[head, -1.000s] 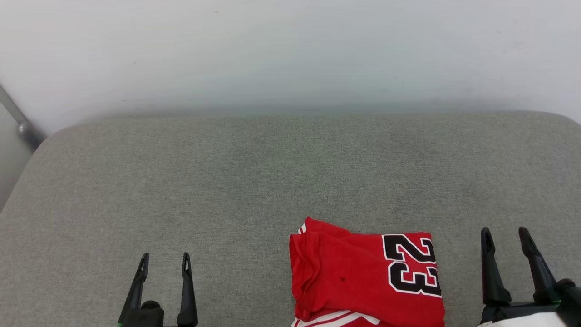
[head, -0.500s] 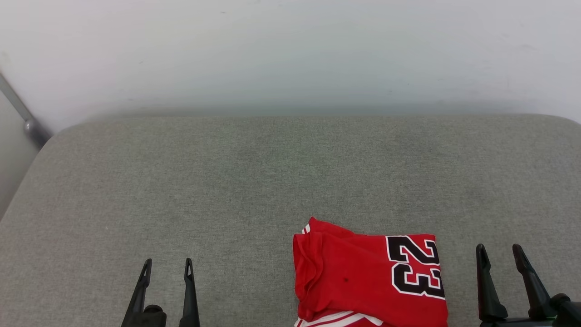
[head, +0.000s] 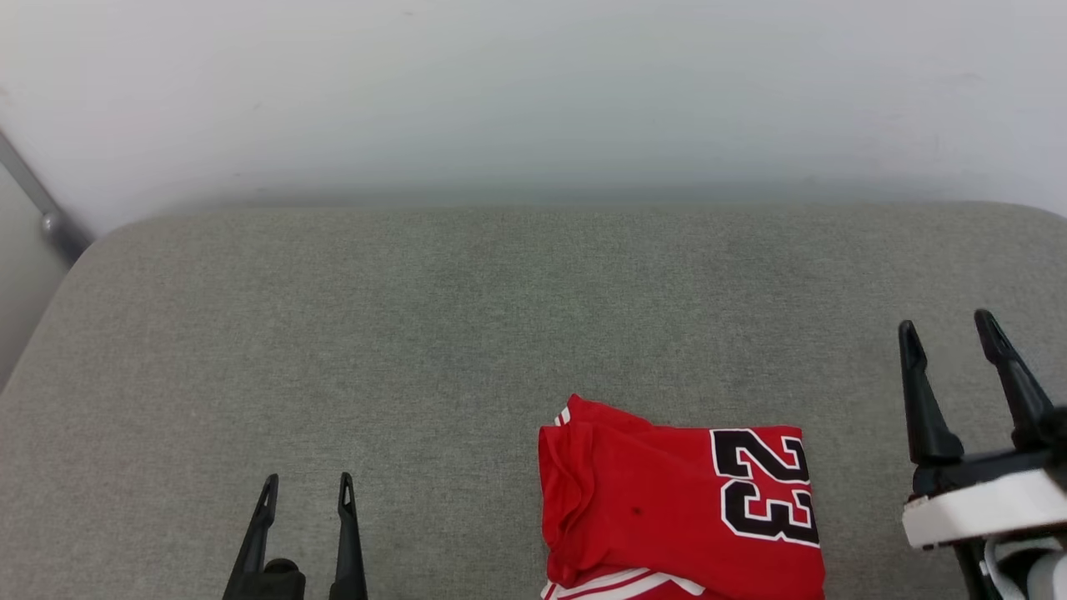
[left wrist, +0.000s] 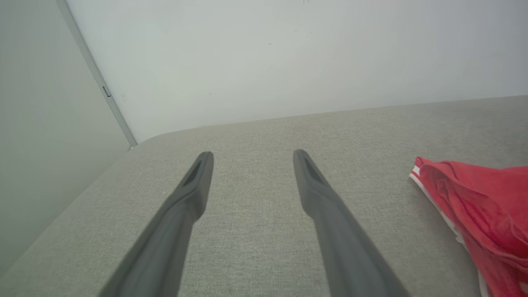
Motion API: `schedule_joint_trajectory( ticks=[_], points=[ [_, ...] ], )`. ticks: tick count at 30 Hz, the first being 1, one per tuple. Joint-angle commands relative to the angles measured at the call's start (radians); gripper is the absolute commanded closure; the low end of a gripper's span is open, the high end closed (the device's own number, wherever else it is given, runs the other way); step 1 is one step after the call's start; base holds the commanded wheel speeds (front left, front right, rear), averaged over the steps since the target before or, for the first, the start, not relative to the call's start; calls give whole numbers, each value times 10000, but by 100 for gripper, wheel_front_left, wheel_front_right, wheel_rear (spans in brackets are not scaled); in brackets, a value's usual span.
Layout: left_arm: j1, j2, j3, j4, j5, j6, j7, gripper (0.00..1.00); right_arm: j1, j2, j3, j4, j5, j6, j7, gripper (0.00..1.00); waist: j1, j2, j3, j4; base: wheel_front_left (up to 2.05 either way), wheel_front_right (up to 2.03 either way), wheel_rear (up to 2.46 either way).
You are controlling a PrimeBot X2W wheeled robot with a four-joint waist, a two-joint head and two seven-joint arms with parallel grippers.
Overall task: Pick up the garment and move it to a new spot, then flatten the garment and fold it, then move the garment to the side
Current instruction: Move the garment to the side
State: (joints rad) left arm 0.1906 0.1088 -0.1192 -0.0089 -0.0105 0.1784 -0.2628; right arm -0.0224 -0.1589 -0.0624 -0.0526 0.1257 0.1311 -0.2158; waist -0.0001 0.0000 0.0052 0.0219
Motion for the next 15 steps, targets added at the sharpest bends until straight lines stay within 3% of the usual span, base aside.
schedule_joint_trajectory(
  ticks=[1,7,15],
  points=[
    [-61,-44,28,-20,37,-19,-22,0,-319,-267,160,40,122,-8,472,0,1,0,50,16,0,0,0],
    [-247,-67,72,-130,36,10,-22,0,-1399,-2135,1594,33,1672,-8,4282,0,1,0,508,36,0,0,0],
    [-797,-88,61,-196,67,-84,-22,0,-2068,-4256,2875,171,5364,-8,9170,0,1,0,1390,85,0,0,0]
  ],
)
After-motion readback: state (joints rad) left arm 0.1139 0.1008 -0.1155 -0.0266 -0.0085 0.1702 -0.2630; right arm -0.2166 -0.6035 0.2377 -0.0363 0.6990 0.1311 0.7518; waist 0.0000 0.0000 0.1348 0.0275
